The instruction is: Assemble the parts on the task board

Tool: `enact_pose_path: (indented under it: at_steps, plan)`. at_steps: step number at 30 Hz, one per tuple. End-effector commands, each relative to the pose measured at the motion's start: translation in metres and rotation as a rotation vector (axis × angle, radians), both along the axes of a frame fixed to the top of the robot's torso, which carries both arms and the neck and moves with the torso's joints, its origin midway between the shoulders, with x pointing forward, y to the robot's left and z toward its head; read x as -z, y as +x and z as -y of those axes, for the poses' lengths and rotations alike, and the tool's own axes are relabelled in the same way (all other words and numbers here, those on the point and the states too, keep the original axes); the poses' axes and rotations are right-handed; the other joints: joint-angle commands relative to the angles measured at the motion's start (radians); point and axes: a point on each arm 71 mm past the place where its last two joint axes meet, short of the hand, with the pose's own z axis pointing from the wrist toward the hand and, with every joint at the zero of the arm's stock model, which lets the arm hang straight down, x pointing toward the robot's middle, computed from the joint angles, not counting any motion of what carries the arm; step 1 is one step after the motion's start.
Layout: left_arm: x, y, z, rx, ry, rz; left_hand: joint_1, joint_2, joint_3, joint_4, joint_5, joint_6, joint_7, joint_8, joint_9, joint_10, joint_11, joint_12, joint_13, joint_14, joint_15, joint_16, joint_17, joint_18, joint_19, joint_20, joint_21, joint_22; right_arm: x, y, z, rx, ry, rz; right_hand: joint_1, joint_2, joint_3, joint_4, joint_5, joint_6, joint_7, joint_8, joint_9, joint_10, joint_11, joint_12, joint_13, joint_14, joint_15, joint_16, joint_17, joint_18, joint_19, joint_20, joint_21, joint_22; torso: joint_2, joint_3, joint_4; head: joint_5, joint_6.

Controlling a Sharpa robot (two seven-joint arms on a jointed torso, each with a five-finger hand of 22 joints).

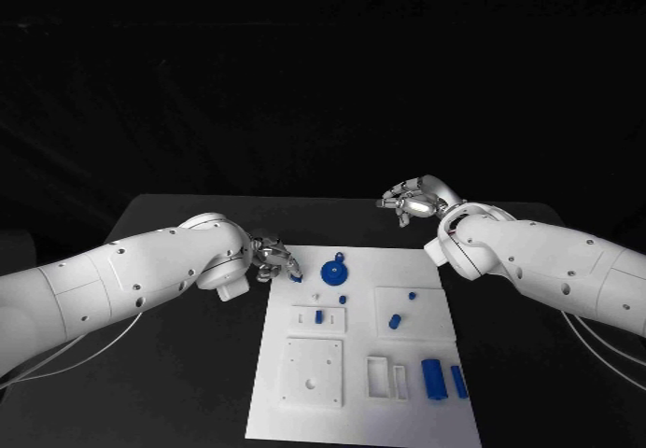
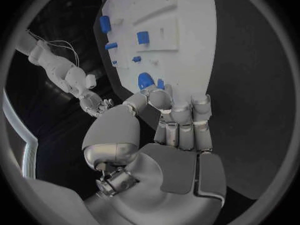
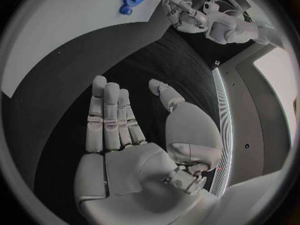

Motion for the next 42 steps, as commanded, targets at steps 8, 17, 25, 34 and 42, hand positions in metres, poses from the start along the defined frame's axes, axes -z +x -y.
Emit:
enact_pose_path:
  at_steps: [8,17,25,34,42]
  plan:
    - [-0.005,-0.018,0.003,-0.014,-0.031,0.058,-0.012,-0.007,0.017,-0.019,0.076,0.100,-0.055,0.047,0.147,-0.001,-0.013,0.009,0.001,0.033,-0.031,0.000,-0.002,0.018,0.015,-0.102,0.008,-0.001,0.000,-0.001,0.001,-0.010,0.002,-0.001,-0.008,-0.001,-0.005,0.001,0.003,0.000,0.005,0.004,-0.001,-0.010,0.000,0.004,-0.002,-0.007,0.001,-0.007,0.002,0.014,0.000,0.001,-0.005,0.002,0.002,-0.0002,-0.0013,0.000,-0.001]
    - [0.005,-0.036,0.005,0.036,0.015,0.069,-0.025,-0.014,0.017,-0.024,0.140,0.126,-0.064,0.055,0.168,0.000,-0.021,0.013,0.001,0.040,-0.034,0.001,-0.001,0.018,0.022,-0.103,0.010,-0.002,0.000,-0.001,0.001,-0.010,0.002,0.000,-0.008,-0.001,-0.005,0.000,0.003,0.000,0.005,0.005,-0.001,-0.010,0.000,0.005,-0.002,-0.007,0.001,-0.007,0.002,0.014,0.000,0.001,-0.005,0.002,0.001,-0.0004,0.0001,0.001,-0.004]
    - [0.015,-0.049,0.006,0.073,0.050,0.067,-0.036,-0.016,0.016,-0.023,0.170,0.148,-0.072,0.068,0.193,0.000,-0.029,0.018,0.001,0.044,-0.035,0.003,-0.001,0.019,0.025,-0.104,0.011,-0.003,0.000,-0.001,0.001,-0.010,0.002,0.000,-0.007,-0.001,-0.005,0.000,0.004,0.000,0.005,0.005,-0.001,-0.010,0.000,0.005,-0.003,-0.007,0.001,-0.007,0.002,0.014,0.000,0.001,-0.005,0.002,0.001,-0.0006,-0.0002,0.003,-0.009]
    - [0.022,-0.056,0.010,0.101,0.071,0.078,-0.038,-0.016,0.017,-0.023,0.174,0.151,-0.074,0.069,0.198,0.000,-0.030,0.019,0.001,0.045,-0.035,0.003,0.000,0.019,0.026,-0.104,0.012,-0.003,0.000,-0.001,0.002,-0.010,0.003,0.000,-0.007,-0.001,-0.005,0.000,0.004,0.000,0.005,0.005,-0.001,-0.011,0.000,0.006,-0.004,-0.007,0.001,-0.007,0.002,0.014,0.000,0.001,-0.006,0.003,0.002,-0.0003,-0.0020,0.006,-0.011]
    - [0.027,-0.060,0.011,0.106,0.075,0.070,-0.040,-0.015,0.017,-0.022,0.177,0.152,-0.074,0.070,0.201,0.000,-0.030,0.020,0.000,0.045,-0.035,0.003,0.000,0.019,0.026,-0.104,0.012,-0.003,0.000,-0.002,0.003,-0.008,0.002,0.000,-0.007,-0.001,-0.005,-0.001,0.004,0.000,0.005,0.005,-0.002,-0.011,0.000,0.007,-0.004,-0.007,0.001,-0.007,0.002,0.014,0.000,0.001,-0.006,0.003,0.002,0.0002,-0.0016,0.006,-0.012]
